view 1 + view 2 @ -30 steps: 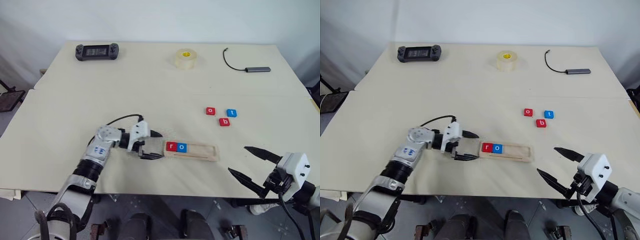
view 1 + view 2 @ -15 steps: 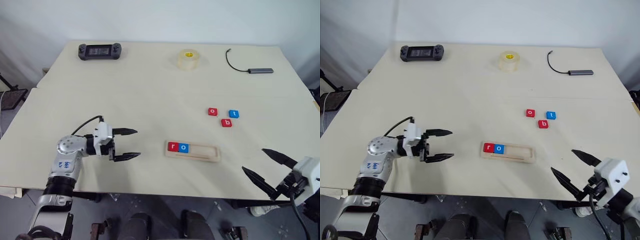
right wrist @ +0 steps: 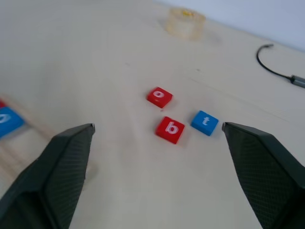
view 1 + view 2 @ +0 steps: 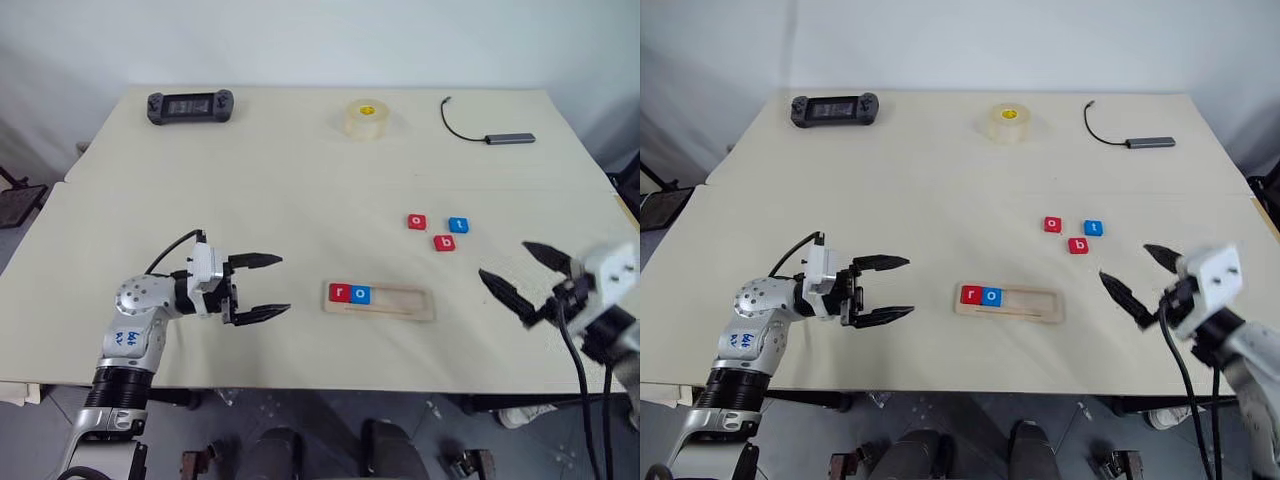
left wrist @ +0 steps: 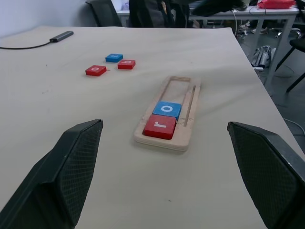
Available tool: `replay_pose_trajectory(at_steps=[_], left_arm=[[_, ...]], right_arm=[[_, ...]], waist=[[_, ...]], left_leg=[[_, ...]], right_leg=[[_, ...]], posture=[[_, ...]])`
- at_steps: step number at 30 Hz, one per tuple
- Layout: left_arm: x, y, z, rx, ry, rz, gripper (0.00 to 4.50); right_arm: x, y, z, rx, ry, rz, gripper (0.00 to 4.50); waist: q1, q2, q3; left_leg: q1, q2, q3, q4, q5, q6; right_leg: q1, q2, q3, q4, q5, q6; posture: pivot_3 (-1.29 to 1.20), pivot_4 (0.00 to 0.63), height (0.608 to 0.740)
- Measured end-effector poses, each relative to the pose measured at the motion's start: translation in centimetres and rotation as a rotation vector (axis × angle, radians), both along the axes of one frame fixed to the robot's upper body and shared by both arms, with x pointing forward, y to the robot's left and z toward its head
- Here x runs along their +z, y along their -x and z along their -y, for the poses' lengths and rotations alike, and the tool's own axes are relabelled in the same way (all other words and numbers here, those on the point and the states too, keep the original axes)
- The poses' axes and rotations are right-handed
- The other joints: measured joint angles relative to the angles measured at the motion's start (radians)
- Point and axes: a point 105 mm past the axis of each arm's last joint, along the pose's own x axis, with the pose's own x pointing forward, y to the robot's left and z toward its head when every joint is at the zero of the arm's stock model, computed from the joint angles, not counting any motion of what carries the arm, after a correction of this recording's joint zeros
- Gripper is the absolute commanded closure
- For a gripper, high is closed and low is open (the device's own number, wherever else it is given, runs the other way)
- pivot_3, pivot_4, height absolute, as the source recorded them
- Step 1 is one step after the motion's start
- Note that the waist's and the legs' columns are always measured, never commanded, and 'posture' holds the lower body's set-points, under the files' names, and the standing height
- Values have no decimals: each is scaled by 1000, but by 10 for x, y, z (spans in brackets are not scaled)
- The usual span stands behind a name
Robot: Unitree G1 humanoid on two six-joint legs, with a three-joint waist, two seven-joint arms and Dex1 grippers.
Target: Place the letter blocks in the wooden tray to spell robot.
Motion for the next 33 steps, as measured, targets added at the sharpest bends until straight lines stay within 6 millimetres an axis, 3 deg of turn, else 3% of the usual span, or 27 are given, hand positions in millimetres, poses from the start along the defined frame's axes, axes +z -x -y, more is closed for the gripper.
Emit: replay_pose_trajectory(at_steps=[4, 10, 17, 22, 33], left_arm=[[4, -5, 10, 4, 21, -1, 54], [4, -5, 14, 8, 27, 0, 54], [-4, 0, 13, 19, 30, -13, 54], [2, 1, 15, 23, 33, 22, 54], [0, 1, 14, 44, 38, 18, 54]], right_arm=[[-3, -49, -5, -98, 21, -179, 0], [-12, -74, -10, -159, 17, -316, 0], [-3, -81, -21, -149, 7, -318, 0], [-4, -86, -25, -157, -1, -333, 0], [-32, -90, -28, -275, -5, -407, 0]], waist=[[-8, 0, 0], [-13, 0, 0], [-12, 0, 0], [-12, 0, 0], [-15, 0, 0]], left_leg=[[-1, 0, -1, 0, 0, 0], [-8, -2, -2, -1, 0, 0], [-8, -2, -3, 0, 0, 1], [-8, -2, -3, 0, 0, 1], [-7, -2, -2, 0, 0, 1]], right_leg=[[-1, 0, 0, 0, 0, -1], [-6, -1, -3, 2, 0, -1], [-5, -1, -4, 1, 0, 0], [-5, -1, -4, 1, 0, 0], [-5, -1, -4, 2, 0, 0]], posture=[[0, 150, 740], [0, 150, 740], [0, 150, 740], [0, 150, 740], [0, 150, 740]])
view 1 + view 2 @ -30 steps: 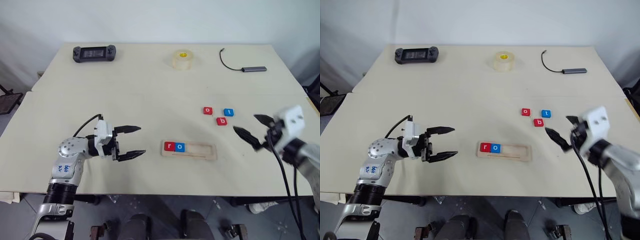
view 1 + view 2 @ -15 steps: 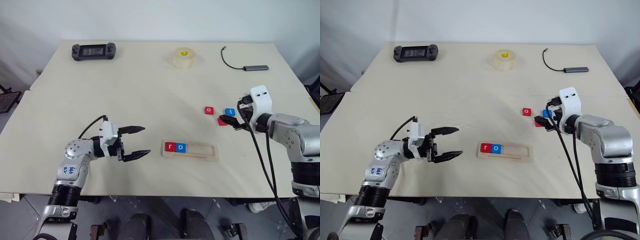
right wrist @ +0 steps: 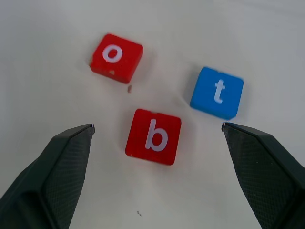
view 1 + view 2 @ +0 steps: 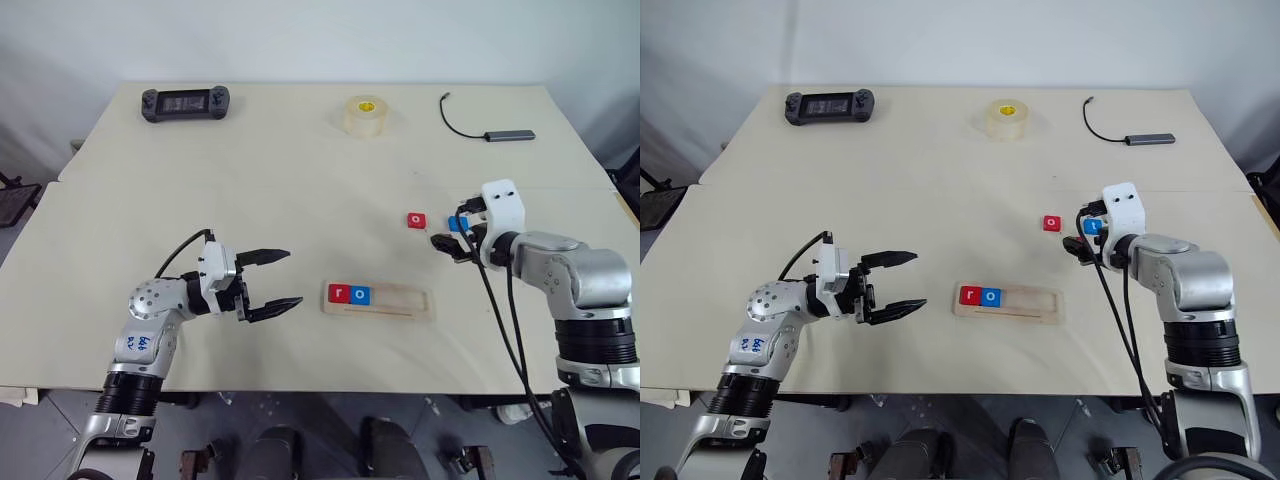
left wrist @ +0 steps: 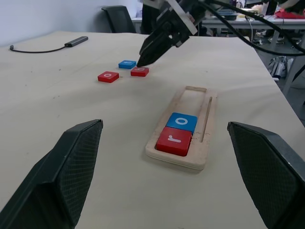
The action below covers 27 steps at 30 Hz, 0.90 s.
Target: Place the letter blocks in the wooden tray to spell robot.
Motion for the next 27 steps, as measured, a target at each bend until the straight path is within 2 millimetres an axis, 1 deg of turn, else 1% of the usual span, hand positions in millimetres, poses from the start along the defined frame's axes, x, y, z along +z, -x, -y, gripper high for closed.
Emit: replay_pose_trajectory(at_steps=[4, 9, 12, 13, 14, 19, 23, 27], left_arm=[[-2, 2, 0, 2, 0, -6, 54], [3, 3, 3, -1, 1, 20, 54], [3, 3, 3, 5, 4, 18, 0], [3, 3, 3, 5, 4, 17, 0], [2, 3, 3, 5, 4, 16, 0], [1, 5, 3, -2, 1, 11, 0], [0, 6, 5, -17, -4, 8, 0], [1, 6, 10, -43, -11, 11, 0]], right_arm=[[-14, -3, -6, -29, -19, -36, 0], [-15, -6, -5, -66, -35, -32, 0], [-16, -7, -6, -78, -40, -25, 594], [-16, -7, -6, -80, -40, -24, 855], [-16, -7, -6, -85, -44, -23, 1251], [-17, -7, -8, -88, -50, -21, 2836], [-18, -4, -5, -100, -55, -15, 2836], [-19, 3, 0, -118, -56, -15, 2836]], waist=[[0, 0, 0], [0, 0, 0], [-1, 0, 0], [-1, 0, 0], [-1, 0, 0], [0, 0, 0], [3, 0, 0], [3, 0, 0]], left_leg=[[0, 0, 0, 0, 0, 0], [1, 0, 0, 0, 0, 0], [1, 0, 0, 0, 0, 0], [1, 0, 0, 0, 0, 0], [1, 0, 0, 0, 0, 0], [1, -1, 0, 0, 0, 0], [1, -1, -1, 0, 0, 0], [1, -1, -1, 0, 0, 0]], right_leg=[[0, 0, 0, 1, 0, 0], [0, 0, 0, 1, 0, 0], [0, 0, 1, 2, 0, 0], [0, 0, 1, 2, 0, 0], [0, 0, 1, 2, 0, 0], [0, 0, 1, 2, 0, 0], [0, 0, 1, 2, 0, 0], [0, 0, 1, 2, 0, 0]], posture=[[0, 150, 740], [0, 150, 740], [0, 150, 740], [0, 150, 740], [0, 150, 740], [0, 150, 740], [0, 150, 740], [0, 150, 740]])
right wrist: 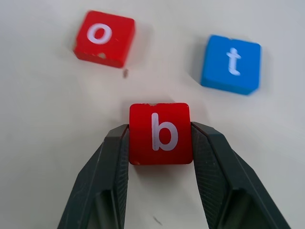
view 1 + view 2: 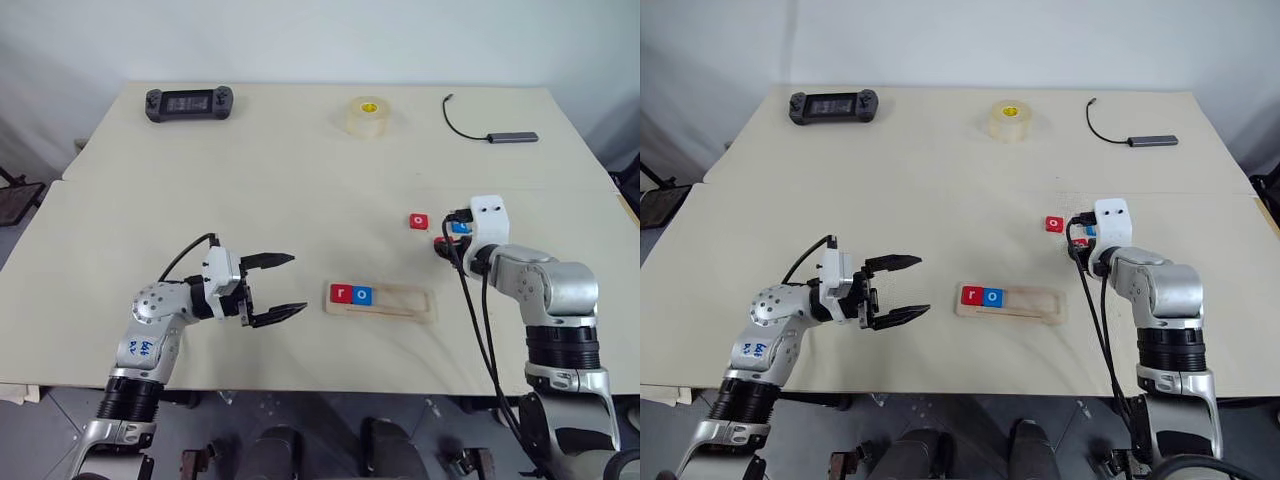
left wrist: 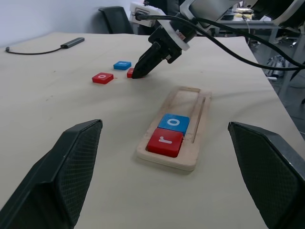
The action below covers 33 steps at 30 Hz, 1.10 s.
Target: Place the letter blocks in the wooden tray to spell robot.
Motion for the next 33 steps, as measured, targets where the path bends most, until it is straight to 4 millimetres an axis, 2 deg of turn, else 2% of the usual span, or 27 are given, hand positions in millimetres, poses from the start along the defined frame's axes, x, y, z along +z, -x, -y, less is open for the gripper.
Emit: replay_pose_trajectory(at_steps=[4, 5, 10, 13, 19, 22, 31, 33], left_arm=[[0, 0, 4, -21, -1, -3, 0], [0, -1, 5, -29, 0, -3, 0], [0, -6, 13, -66, -12, -5, 0], [-1, -7, 15, -90, -15, -13, 0], [-5, -8, 15, -96, -12, -31, 0], [-4, -8, 17, -105, -11, -25, 0], [-5, -8, 15, -101, -19, -22, 0], [-7, -7, 13, -94, -22, -24, 0]], right_arm=[[-2, 22, 14, -33, 22, -17, 2836], [-2, 33, 20, -51, 13, -26, 2836], [8, 67, 26, -42, 51, -21, 2836], [4, 90, 30, -80, 53, -37, 2836], [-22, 116, 21, -126, 0, -91, 2836], [-21, 116, 21, -138, 5, -71, 2836], [-15, 116, 25, -56, 25, -86, 39], [-10, 117, 28, 21, 41, -95, 39]], waist=[[4, 0, 0], [5, 0, 0], [2, 0, 0], [0, 0, 0], [0, 0, 0], [0, 0, 0], [1, 0, 0], [1, 0, 0]], left_leg=[[0, 0, -1, 0, 0, 0], [-1, 0, -1, 0, 0, 0], [0, 1, 0, -1, 0, 0], [0, 1, 1, -1, 0, 0], [0, 0, 1, -1, 0, 0], [0, -1, 1, -1, 0, 1], [0, 0, 1, -1, 0, 1], [0, -1, 1, -1, 0, 1]], right_leg=[[0, 0, 0, 0, 0, 0], [0, 0, 0, 0, 0, 0], [0, 1, 1, -1, 0, 0], [0, 1, 2, -1, 0, 0], [-1, 1, 3, 0, 0, 0], [-1, 1, 4, 0, 0, 0], [0, 1, 3, 0, 0, 0], [0, 0, 4, -1, 0, 0]], posture=[[0, 150, 740], [0, 150, 740], [0, 150, 740], [0, 150, 740], [0, 150, 740], [0, 150, 740], [0, 150, 740], [0, 150, 740]])
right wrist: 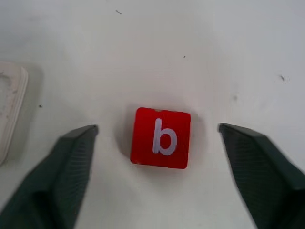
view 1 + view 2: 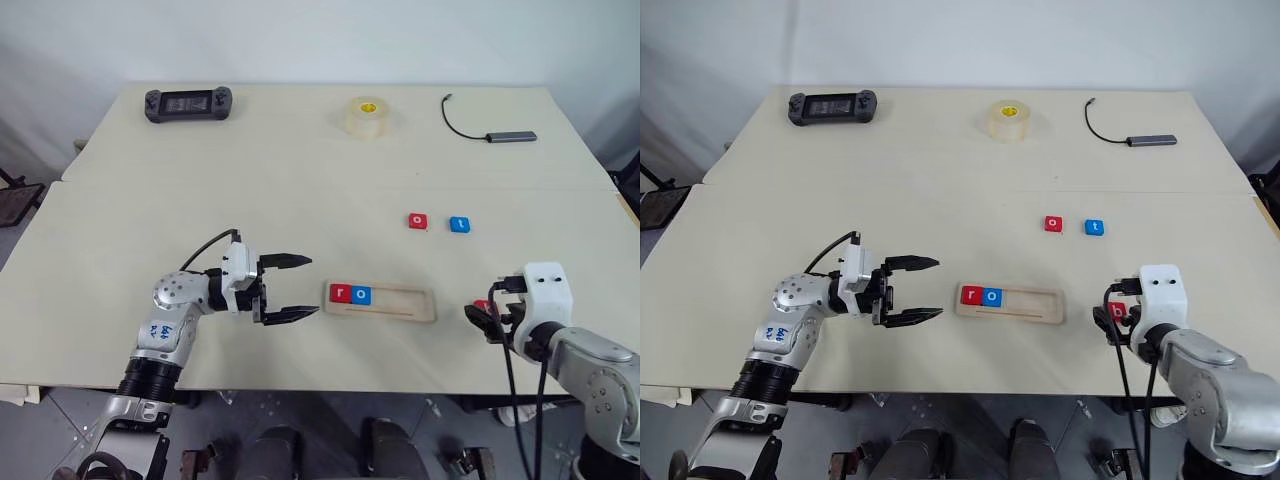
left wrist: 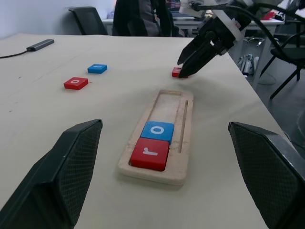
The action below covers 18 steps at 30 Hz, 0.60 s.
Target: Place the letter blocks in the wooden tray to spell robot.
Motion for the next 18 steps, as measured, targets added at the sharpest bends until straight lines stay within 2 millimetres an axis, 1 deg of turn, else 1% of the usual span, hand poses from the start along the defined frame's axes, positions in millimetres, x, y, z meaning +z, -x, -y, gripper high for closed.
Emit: replay_pose_trajectory(at_steps=[3, 6, 12, 15, 18], left_arm=[[-3, 1, -3, 15, -1, -7, 0], [-4, 2, -4, 19, -3, -4, 0], [1, 5, -2, 0, -7, 22, 0], [2, 7, 0, -27, -16, 29, 0], [2, 11, 3, -61, -28, 35, 0]], right_arm=[[8, 3, 9, 116, 39, 5, 39], [14, 6, 21, 275, 91, 13, 39], [12, 12, 43, 701, 229, 15, 39], [7, 6, 53, 839, 284, 7, 39], [4, -4, 51, 955, 320, 13, 39]], waist=[[1, 0, 0], [2, 0, 0], [0, -1, 1], [-5, -1, 1], [-6, -1, 1]], left_leg=[[0, 0, 0, 0, 0, 0], [0, 0, 0, 0, 0, 1], [2, 1, 2, 0, 0, 2], [2, 2, 2, 0, 0, 1], [2, 2, 3, 0, 0, 0]], right_leg=[[1, 0, -1, -3, 0, 0], [3, 1, -1, -4, 1, 1], [5, 1, -1, -6, 1, 3], [4, 1, -1, -5, 1, 3], [4, 1, -1, -6, 1, 3]], posture=[[0, 150, 740], [0, 150, 740], [0, 150, 740], [0, 150, 740], [0, 150, 740]])
